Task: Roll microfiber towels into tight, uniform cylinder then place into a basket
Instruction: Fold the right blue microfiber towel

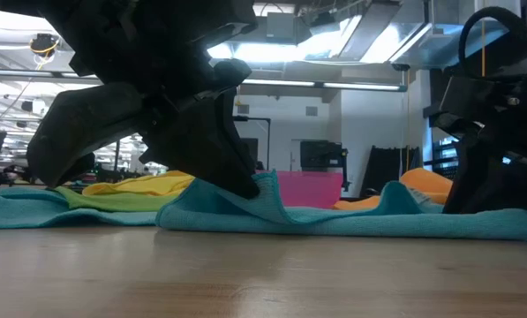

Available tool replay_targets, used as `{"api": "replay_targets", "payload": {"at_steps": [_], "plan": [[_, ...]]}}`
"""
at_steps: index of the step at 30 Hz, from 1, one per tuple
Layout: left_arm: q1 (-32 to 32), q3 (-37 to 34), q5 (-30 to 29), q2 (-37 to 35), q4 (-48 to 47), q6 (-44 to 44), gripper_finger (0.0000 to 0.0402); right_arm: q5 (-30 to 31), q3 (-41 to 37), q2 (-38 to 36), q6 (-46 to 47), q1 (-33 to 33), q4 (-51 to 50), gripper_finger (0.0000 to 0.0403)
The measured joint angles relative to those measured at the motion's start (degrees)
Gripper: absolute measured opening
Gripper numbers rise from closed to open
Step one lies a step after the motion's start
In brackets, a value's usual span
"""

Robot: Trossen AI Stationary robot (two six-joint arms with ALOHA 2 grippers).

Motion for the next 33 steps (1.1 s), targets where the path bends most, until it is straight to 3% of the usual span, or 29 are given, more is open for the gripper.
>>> {"api": "replay_targets", "payload": {"at_steps": [33], "plan": [[0.09,0.0,0.02,0.0,0.01,-0.25,0.0,0.94,0.42,-1.05,4.83,-0.52,-4.15,0.0083]]}}
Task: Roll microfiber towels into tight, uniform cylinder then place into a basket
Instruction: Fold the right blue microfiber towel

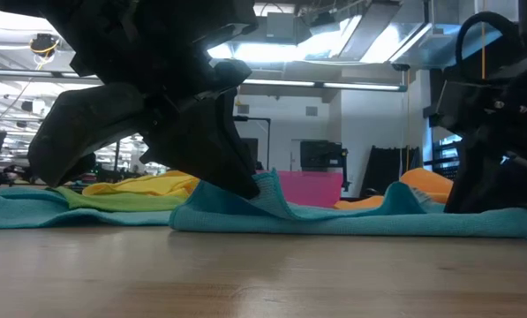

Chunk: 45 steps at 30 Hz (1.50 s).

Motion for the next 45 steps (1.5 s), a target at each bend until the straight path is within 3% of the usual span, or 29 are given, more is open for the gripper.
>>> {"api": "replay_targets", "payload": {"at_steps": [14,29,45], "plan": [[0.2,0.0,0.02,0.0,0.0,-1.26,0.0,0.56,-0.46,-4.79,-1.88,-0.42,-3.39,0.0159],[0.31,0.0,0.15,0.0,0.0,-1.38,0.0,1.03,-6.08,-4.79,-4.65,-0.42,7.14,0.0161],[0.31,0.0,0.2,0.0,0.0,-1.49,0.0,13.19,-5.36,-4.76,1.98,-0.42,3.34,0.0126]]}}
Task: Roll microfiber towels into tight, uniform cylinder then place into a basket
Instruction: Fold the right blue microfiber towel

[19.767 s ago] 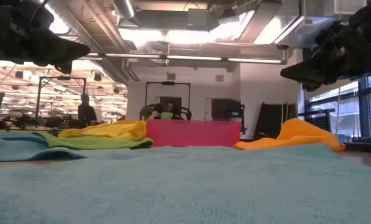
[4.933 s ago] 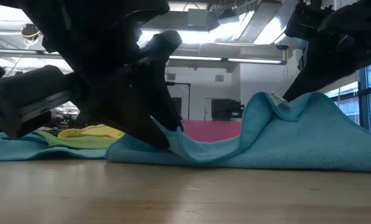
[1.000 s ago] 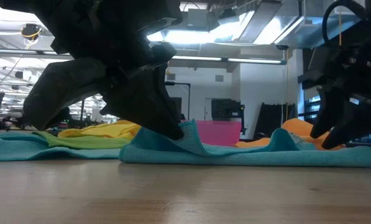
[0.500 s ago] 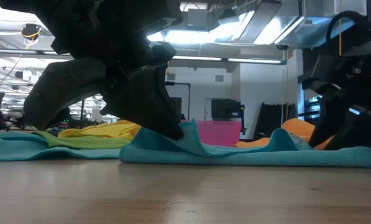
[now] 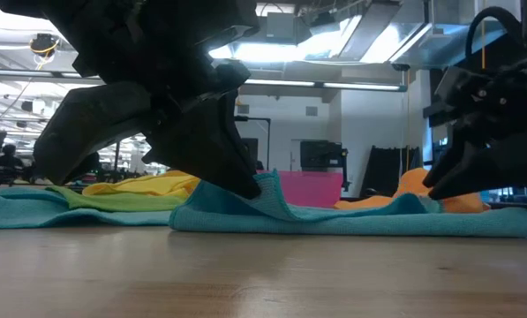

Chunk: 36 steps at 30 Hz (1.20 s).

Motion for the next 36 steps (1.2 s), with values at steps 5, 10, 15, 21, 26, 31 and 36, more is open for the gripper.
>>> {"api": "replay_targets", "payload": {"at_steps": [5,10,15,21,26,31,36], "plan": [[0.04,0.0,0.01,0.0,0.0,0.0,0.0,0.18,2.78,0.0,4.12,0.0,-7.37,0.0126],[0.04,0.0,0.01,0.0,-0.01,-0.08,0.0,-2.24,4.29,0.0,1.26,0.06,-8.18,0.0126],[0.04,0.0,0.0,0.0,0.0,-0.15,0.0,-7.14,4.32,0.0,-1.68,1.35,-9.55,0.0126],[0.04,0.0,0.02,0.0,0.0,-1.01,0.0,-8.12,4.01,0.0,-2.19,2.43,-11.21,0.0126],[0.04,0.0,0.02,0.0,0.0,-1.03,0.0,-7.38,1.55,0.0,-2.74,2.4,-8.0,0.0126],[0.04,0.0,0.0,0.0,0.0,-1.12,0.0,-6.59,-1.27,0.0,-7.96,2.4,-2.26,0.0126],[0.04,0.0,0.01,0.0,0.0,-1.16,0.0,-5.68,-1.74,0.0,-8.59,2.4,-2.5,0.0126]]}}
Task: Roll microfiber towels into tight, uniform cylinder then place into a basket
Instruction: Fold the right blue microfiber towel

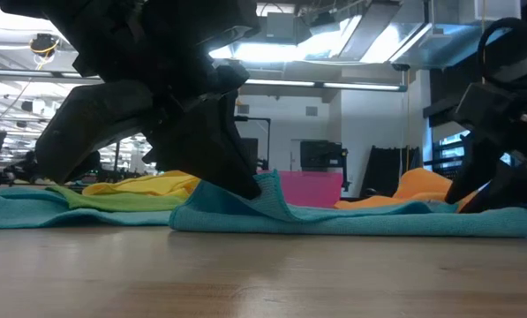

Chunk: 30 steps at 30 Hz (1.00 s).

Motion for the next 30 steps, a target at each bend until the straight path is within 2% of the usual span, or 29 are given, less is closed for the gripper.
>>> {"api": "replay_targets", "payload": {"at_steps": [17,30], "plan": [[0.0,0.0,-0.01,0.0,0.0,-0.17,0.0,1.72,-0.02,0.0,-12.94,0.02,-1.91,0.0126],[0.0,0.0,-0.01,0.0,0.0,-0.21,0.0,2.21,-0.02,0.0,-17.36,-0.07,0.41,0.0125]]}}
